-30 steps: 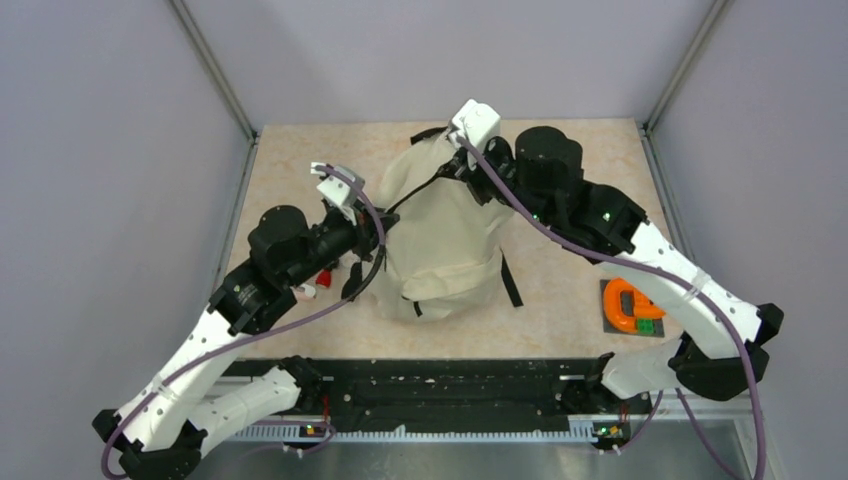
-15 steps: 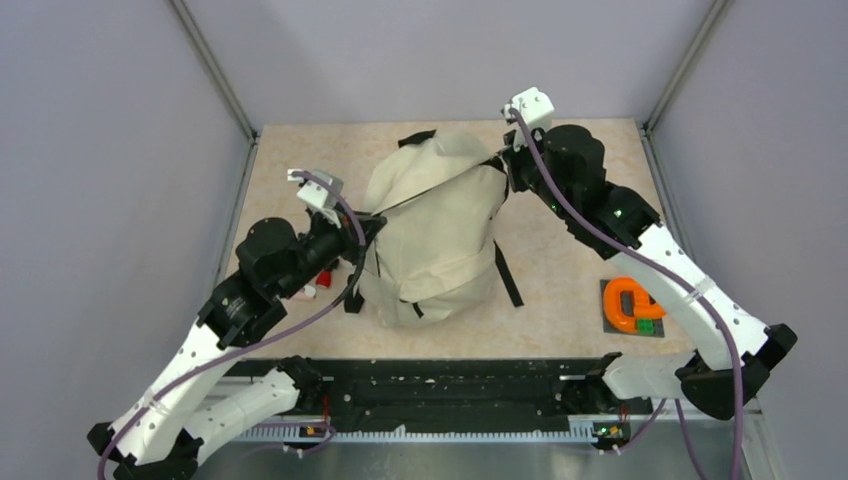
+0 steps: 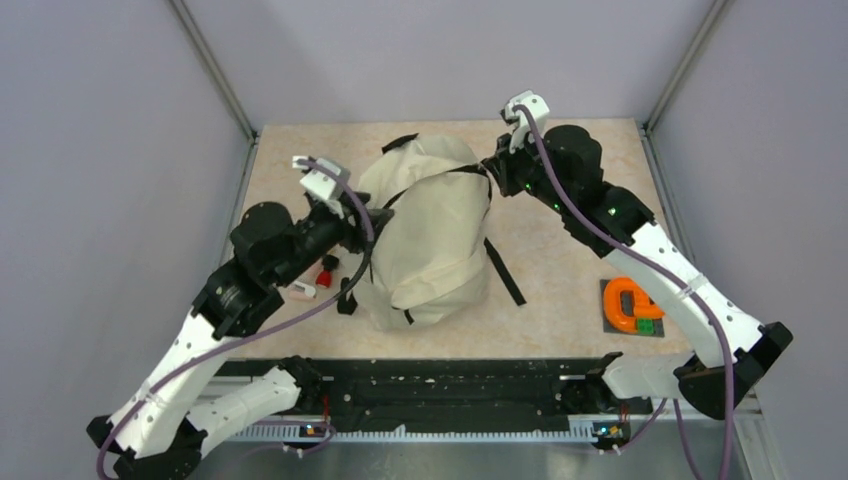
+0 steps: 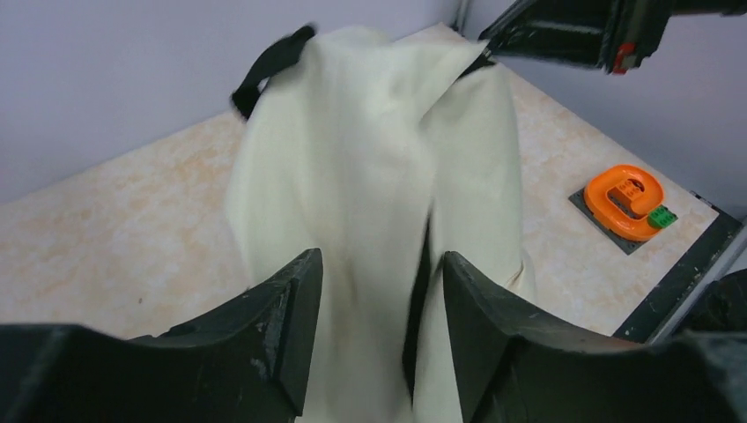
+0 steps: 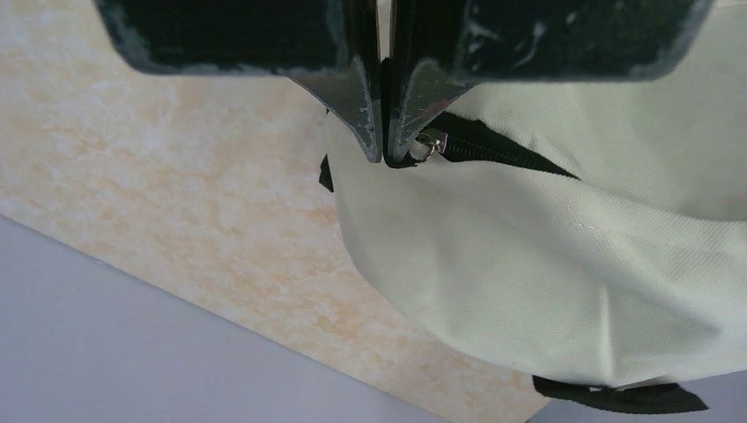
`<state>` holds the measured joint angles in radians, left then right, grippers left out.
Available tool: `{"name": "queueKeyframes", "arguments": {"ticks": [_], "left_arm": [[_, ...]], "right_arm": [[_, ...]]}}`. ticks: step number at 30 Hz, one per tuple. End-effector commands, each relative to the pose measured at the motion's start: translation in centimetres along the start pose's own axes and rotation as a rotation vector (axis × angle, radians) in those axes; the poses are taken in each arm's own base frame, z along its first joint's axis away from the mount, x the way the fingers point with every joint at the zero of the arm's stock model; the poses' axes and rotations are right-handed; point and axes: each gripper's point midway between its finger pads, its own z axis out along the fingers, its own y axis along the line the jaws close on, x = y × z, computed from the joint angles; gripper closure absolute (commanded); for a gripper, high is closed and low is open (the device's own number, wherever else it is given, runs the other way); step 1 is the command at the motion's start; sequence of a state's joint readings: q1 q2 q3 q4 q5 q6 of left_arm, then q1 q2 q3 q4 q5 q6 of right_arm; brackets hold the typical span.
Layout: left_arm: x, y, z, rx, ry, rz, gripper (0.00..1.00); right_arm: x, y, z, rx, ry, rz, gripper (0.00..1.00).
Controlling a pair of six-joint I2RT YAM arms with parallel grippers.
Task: Pack the student bag
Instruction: Zip the student bag at the center of the board.
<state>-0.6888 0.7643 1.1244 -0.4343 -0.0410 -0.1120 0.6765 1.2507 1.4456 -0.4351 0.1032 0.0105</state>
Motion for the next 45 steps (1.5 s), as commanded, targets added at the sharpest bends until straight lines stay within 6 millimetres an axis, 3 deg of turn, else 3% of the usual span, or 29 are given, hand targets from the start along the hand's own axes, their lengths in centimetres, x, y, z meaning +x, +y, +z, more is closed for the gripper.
{"name": "queueKeyframes", "arguments": {"ticks": [1,5,8,12,16,22,28,30,34,36,37,39,45], "left_arm": [[-4.5,-3.5,4.0,0.197,-0.062,0.145,0.39],[-7.1,-4.5,6.2,0.221,-0.101,0.211,0.27],[-7.7,-5.3,7.8,0.236,-0.093,0.263,0.23],[-6.8,-6.9,9.7,0.243,-0.020,0.311,0.19],[-5.7,-6.9,11.2,0.158,0.045,0.388,0.13],[-2.6,-5.6,12.3,0.039,0.163,0.493,0.10],[-0.8,-3.1,12.8,-0.102,0.220,0.581,0.10],[-0.4,-2.4,13.0,-0.149,0.234,0.601,0.22],[-0.9,-1.2,13.1,-0.236,0.225,0.622,0.78],[-2.1,-0.7,12.8,-0.275,0.184,0.614,0.95],[-3.0,-0.7,12.5,-0.285,0.154,0.606,1.00],[-4.7,-0.6,11.9,-0.295,0.099,0.586,1.00],[-8.0,0.2,10.2,-0.357,0.020,0.561,1.00]], "right_arm": [[-2.0,1.8,0.7,-0.095,-0.075,0.059,1.00],[-1.9,2.5,1.2,-0.130,-0.076,0.060,1.00],[-2.1,2.6,1.3,-0.131,-0.084,0.059,1.00],[-2.1,2.7,1.6,-0.135,-0.089,0.064,1.00],[-2.1,2.8,1.9,-0.139,-0.090,0.063,1.00],[-2.3,2.7,1.6,-0.136,-0.097,0.056,1.00],[-2.5,2.7,1.3,-0.140,-0.104,0.053,1.00],[-2.5,2.7,1.1,-0.141,-0.104,0.055,1.00],[-2.8,2.4,0.1,-0.128,-0.114,0.057,1.00],[-2.7,2.0,-0.3,-0.110,-0.118,0.061,1.00],[-2.4,1.6,-0.4,-0.087,-0.114,0.063,1.00],[-0.9,0.9,-0.1,-0.051,-0.077,0.074,1.00],[6.0,0.2,1.4,-0.011,0.063,0.121,1.00]]}}
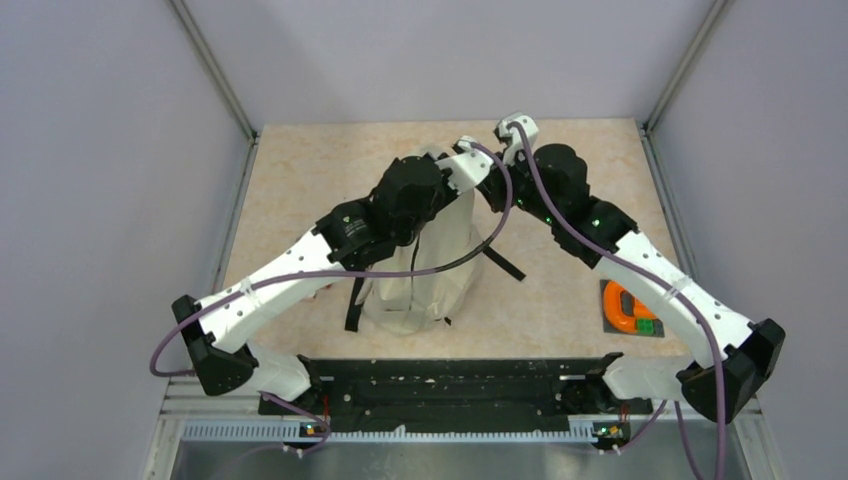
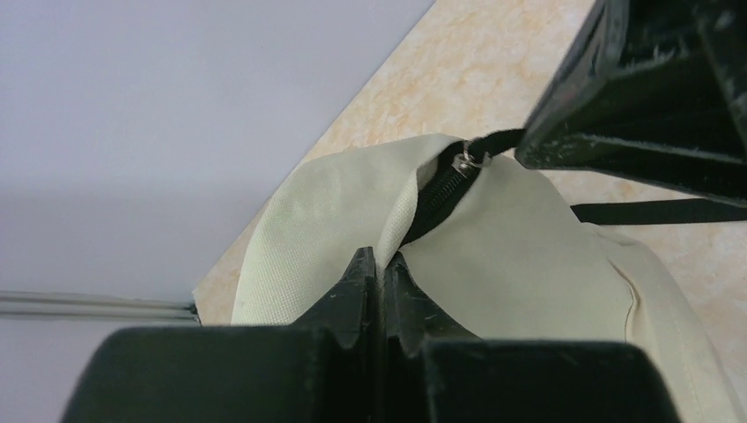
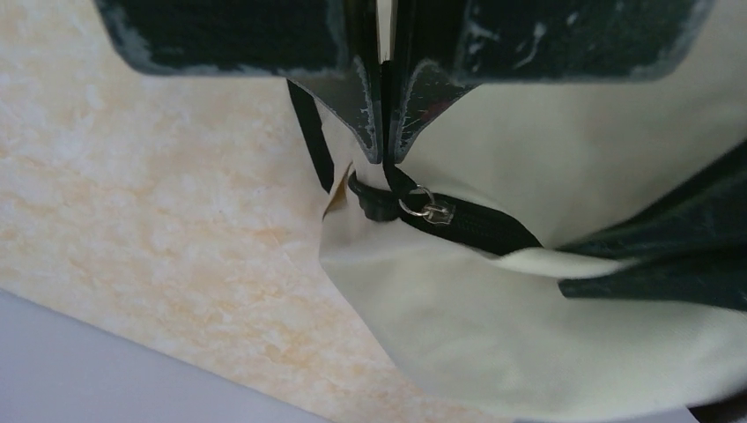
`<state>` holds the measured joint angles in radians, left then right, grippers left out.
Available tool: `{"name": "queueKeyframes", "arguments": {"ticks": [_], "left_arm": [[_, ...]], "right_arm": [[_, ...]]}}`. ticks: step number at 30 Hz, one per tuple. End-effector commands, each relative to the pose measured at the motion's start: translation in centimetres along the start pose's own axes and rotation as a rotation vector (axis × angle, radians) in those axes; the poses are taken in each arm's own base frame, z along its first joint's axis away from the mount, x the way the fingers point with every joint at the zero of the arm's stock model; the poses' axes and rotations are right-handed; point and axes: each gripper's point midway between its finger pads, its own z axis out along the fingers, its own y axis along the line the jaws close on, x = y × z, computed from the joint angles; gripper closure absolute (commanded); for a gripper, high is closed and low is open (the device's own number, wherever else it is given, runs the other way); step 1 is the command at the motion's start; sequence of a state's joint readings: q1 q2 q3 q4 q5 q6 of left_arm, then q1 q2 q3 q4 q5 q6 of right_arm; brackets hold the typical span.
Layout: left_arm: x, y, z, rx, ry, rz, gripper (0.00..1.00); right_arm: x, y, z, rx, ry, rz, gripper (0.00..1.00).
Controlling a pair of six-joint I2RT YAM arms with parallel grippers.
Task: Pack the student bag
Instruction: Zip the student bag at the center of the board.
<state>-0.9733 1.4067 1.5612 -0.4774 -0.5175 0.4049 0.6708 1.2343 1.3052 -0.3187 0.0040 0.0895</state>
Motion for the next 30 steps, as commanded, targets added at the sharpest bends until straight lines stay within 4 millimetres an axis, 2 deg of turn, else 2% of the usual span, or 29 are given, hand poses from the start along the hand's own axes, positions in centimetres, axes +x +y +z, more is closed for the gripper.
{"name": "queueKeyframes", "arguments": {"ticks": [1,6,9,11,14,19,22,24,26,30], "left_arm": [[-4.4,7.9,-4.3,-0.251,-0.153,-0.115,1.00],[-5.5,8.4,-6.0,-0.219,-0.218,-0.155,1.00],[-6.1,8.3,-6.9,-0.170,-0.247,-0.168,1.00],[-6.3,7.5,-7.4,-0.103,-0.260,-0.143,1.00],[-6.6,5.1,-8.3,0.028,-0.288,-0.099,1.00],[-6.4,5.8,-8.6,0.022,-0.290,-0.104,1.00],[-7.0,7.1,-8.8,-0.038,-0.306,-0.128,1.00],[-7.6,8.2,-9.2,-0.081,-0.329,-0.159,1.00],[-8.3,9.3,-9.7,-0.120,-0.358,-0.196,1.00],[-8.5,11.1,-10.4,-0.200,-0.379,-0.248,1.00]], "right_arm": [[4.0,-2.3,0.2,0.089,0.066,0.055,1.00],[8.4,-4.0,1.9,0.107,0.133,0.127,1.00],[8.8,-4.1,2.4,0.084,0.129,0.149,1.00],[7.6,-3.8,2.4,0.060,0.096,0.159,1.00],[4.8,-3.3,2.2,0.015,0.037,0.167,1.00],[-1.2,-0.9,0.4,-0.110,-0.082,0.157,1.00],[-2.5,-0.6,-0.6,-0.122,-0.117,0.148,1.00],[-1.7,-0.9,-0.5,-0.106,-0.098,0.147,1.00],[0.5,-1.4,0.1,-0.085,-0.052,0.155,1.00],[7.4,-1.8,1.6,-0.065,0.093,0.207,1.00]]}}
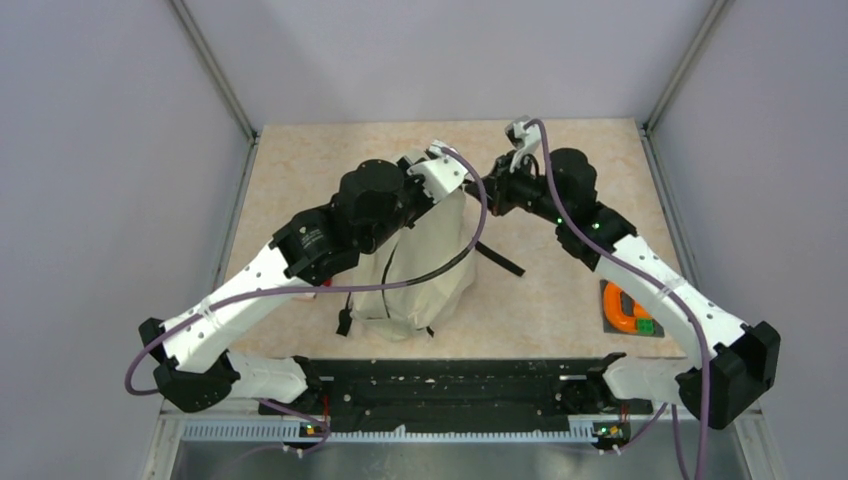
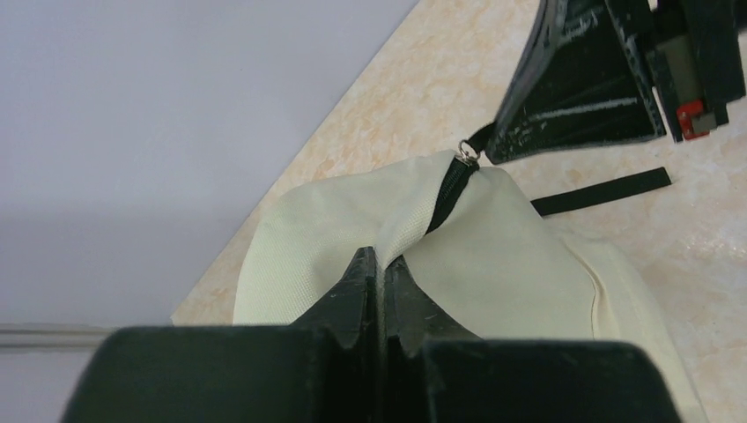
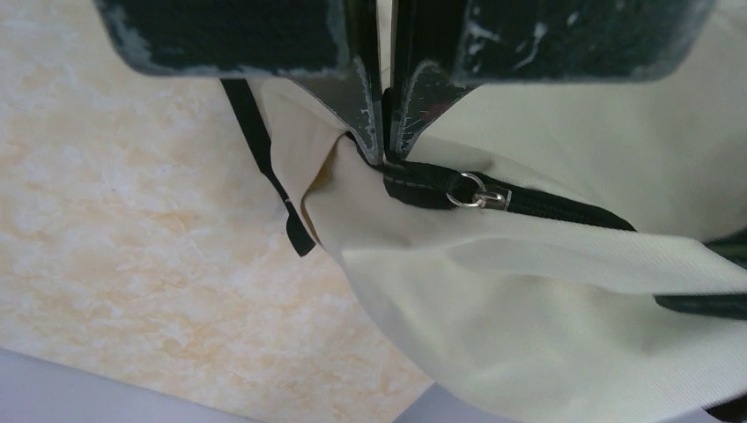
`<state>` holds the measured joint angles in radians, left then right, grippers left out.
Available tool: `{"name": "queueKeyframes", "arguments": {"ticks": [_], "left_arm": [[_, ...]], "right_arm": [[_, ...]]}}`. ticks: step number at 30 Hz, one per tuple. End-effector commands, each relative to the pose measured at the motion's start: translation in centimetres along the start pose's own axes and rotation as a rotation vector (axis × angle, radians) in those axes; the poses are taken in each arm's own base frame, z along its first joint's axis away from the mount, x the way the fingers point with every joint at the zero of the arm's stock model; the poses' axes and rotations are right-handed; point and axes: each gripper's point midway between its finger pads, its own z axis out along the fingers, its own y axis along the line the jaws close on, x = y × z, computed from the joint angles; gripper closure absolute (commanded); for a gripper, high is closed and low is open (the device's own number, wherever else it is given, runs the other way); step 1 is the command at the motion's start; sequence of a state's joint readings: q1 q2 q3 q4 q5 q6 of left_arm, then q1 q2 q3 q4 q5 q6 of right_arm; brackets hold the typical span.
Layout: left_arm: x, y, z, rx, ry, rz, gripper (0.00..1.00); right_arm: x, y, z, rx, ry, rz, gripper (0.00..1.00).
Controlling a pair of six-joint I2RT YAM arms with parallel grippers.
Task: Pack the student bag
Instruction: Zip the student bag at the center of the board.
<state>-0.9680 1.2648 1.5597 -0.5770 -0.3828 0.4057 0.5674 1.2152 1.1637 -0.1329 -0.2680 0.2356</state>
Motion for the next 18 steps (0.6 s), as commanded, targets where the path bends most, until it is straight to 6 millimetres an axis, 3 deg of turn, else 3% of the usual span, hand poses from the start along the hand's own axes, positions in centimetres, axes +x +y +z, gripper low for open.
{"name": "queueKeyframes", "arguments": {"ticks": [1,4,8,12,16,17,18], "left_arm": [[-8.1,9.6,-6.2,-0.321,-0.315,-0.210,1.00],[-8.3,9.1,-6.8,-0.268,-0.350,-0.213,1.00],[-8.8,8.7,-8.1,-0.211,-0.395,-0.239,1.00],[-8.8,7.7,-8.7,-0.135,-0.405,-0.239,1.00],[-8.9,5.6,-8.6,0.012,-0.424,-0.222,1.00],[-8.9,5.2,-8.1,0.044,-0.412,-0.226,1.00],[-9.0,5.2,-7.8,0.069,-0.404,-0.230,1.00]], "right_arm": [[7.0,-4.0,0.2,0.126,0.134,0.078,1.00],[10.3,-4.7,0.9,0.129,0.182,0.118,1.00],[11.2,-5.4,2.1,0.139,0.198,0.121,1.00],[9.7,-4.9,2.8,0.110,0.172,0.102,1.00],[6.8,-3.6,1.4,0.070,0.093,0.060,1.00],[6.1,-3.2,0.9,0.057,0.073,0.037,0.99],[5.4,-2.8,0.2,0.045,0.048,0.018,0.90]]}}
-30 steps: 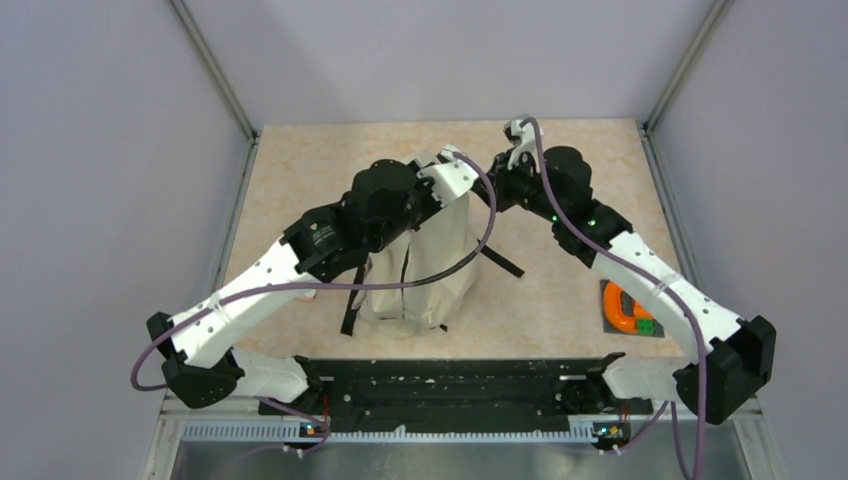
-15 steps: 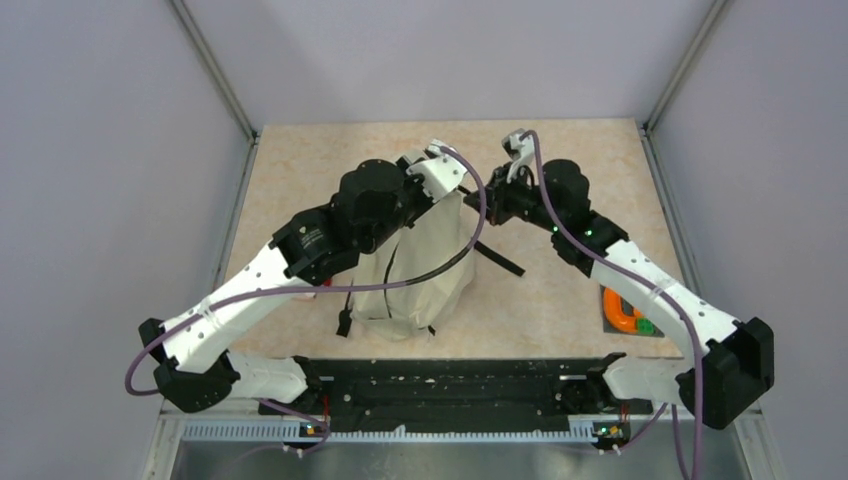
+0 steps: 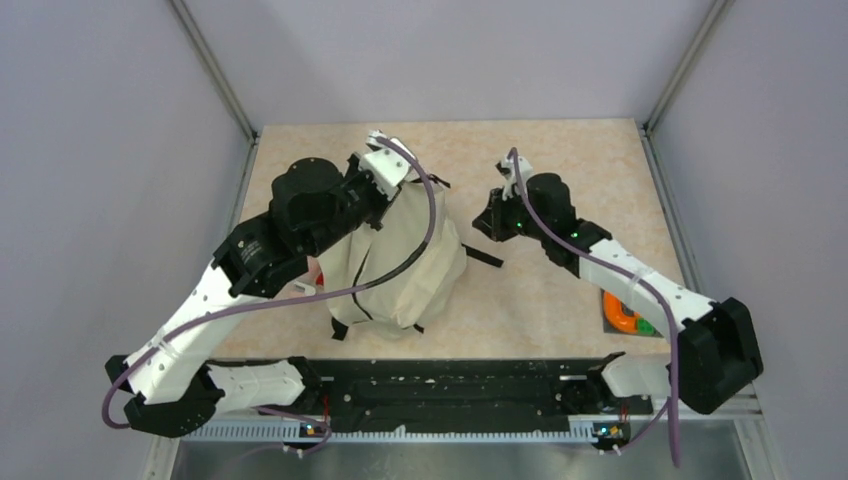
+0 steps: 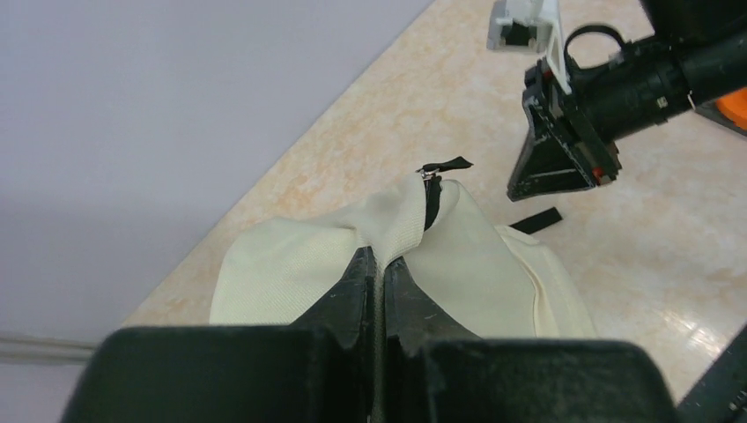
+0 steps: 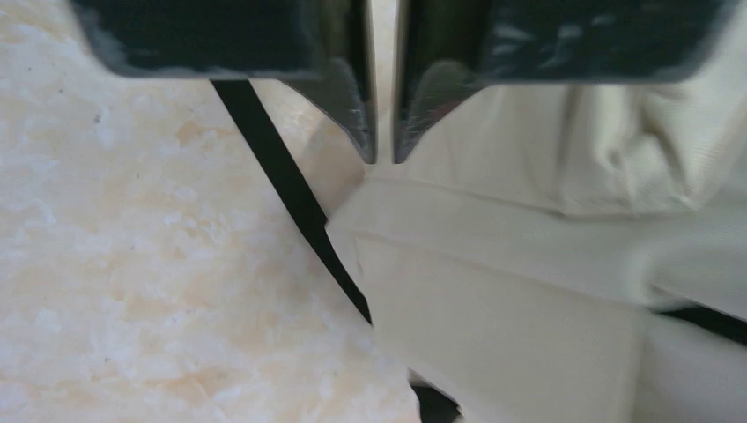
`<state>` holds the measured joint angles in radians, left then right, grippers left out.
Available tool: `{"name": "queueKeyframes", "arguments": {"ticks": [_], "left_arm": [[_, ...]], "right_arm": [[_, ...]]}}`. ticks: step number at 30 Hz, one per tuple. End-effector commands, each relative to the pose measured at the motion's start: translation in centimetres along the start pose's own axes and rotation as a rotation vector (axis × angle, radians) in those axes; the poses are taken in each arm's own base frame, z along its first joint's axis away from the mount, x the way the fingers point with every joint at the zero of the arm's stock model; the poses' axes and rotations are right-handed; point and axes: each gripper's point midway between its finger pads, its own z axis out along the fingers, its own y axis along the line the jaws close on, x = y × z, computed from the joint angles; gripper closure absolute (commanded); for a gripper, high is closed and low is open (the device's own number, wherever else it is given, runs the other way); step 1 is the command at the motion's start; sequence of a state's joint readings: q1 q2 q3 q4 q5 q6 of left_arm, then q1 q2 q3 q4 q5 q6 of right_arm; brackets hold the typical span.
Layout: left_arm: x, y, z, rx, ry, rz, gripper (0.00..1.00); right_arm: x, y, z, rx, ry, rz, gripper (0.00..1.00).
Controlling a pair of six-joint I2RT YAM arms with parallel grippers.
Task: Pack the student bag
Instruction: Zip the student bag at the center of the board.
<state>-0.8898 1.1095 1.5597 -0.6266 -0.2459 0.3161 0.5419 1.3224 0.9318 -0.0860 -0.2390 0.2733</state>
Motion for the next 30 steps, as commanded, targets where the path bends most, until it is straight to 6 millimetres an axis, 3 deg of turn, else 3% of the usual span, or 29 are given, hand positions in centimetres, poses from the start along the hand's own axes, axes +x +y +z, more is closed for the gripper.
{"name": "queueKeyframes", "arguments": {"ticks": [1,4,7,10,14,20,23,24,25,28,30], "left_arm": [[-8.6,1.1,-1.7,0.087,-0.282,-0.096,1.00],[-9.9,0.1,-1.0,0.199,-0.261,-0.091,1.00],[-11.4,-0.7,-0.9,0.303,-0.277,-0.083,1.00],[-12.8,-2.0,-1.8,0.425,-0.323,-0.068,1.00],[-13.6,-3.6,-3.0,0.579,-0.345,-0.065,1.00],[-10.7,-4.5,-2.2,0.640,-0.240,-0.072,1.00],[-9.0,-5.3,-1.9,0.679,-0.174,-0.074,1.00],[-8.4,-5.5,-1.8,0.687,-0.155,-0.073,1.00],[-7.8,-5.6,-1.6,0.688,-0.136,-0.073,1.00],[-6.1,-4.9,-0.8,0.622,-0.095,-0.058,1.00],[-4.8,-3.9,0.3,0.531,-0.071,-0.052,1.00]], "right_arm": [[-6.9,3.2,-4.7,-0.087,-0.235,-0.119,0.76],[-7.6,5.1,-7.5,-0.163,-0.303,-0.222,0.47],[-7.6,8.2,-10.3,-0.327,-0.377,-0.381,0.29],[-6.9,10.2,-12.1,-0.440,-0.396,-0.467,0.25],[-7.1,10.2,-12.7,-0.425,-0.435,-0.519,0.23],[-6.9,7.6,-10.3,-0.309,-0.470,-0.572,0.21],[-6.8,8.4,-9.2,-0.378,-0.472,-0.588,0.20],[-6.8,8.9,-9.0,-0.420,-0.476,-0.586,0.22],[-6.7,9.7,-8.9,-0.472,-0.481,-0.583,0.30],[-6.4,11.1,-9.0,-0.573,-0.482,-0.541,0.78],[-6.5,11.4,-9.2,-0.583,-0.479,-0.506,1.00]]}}
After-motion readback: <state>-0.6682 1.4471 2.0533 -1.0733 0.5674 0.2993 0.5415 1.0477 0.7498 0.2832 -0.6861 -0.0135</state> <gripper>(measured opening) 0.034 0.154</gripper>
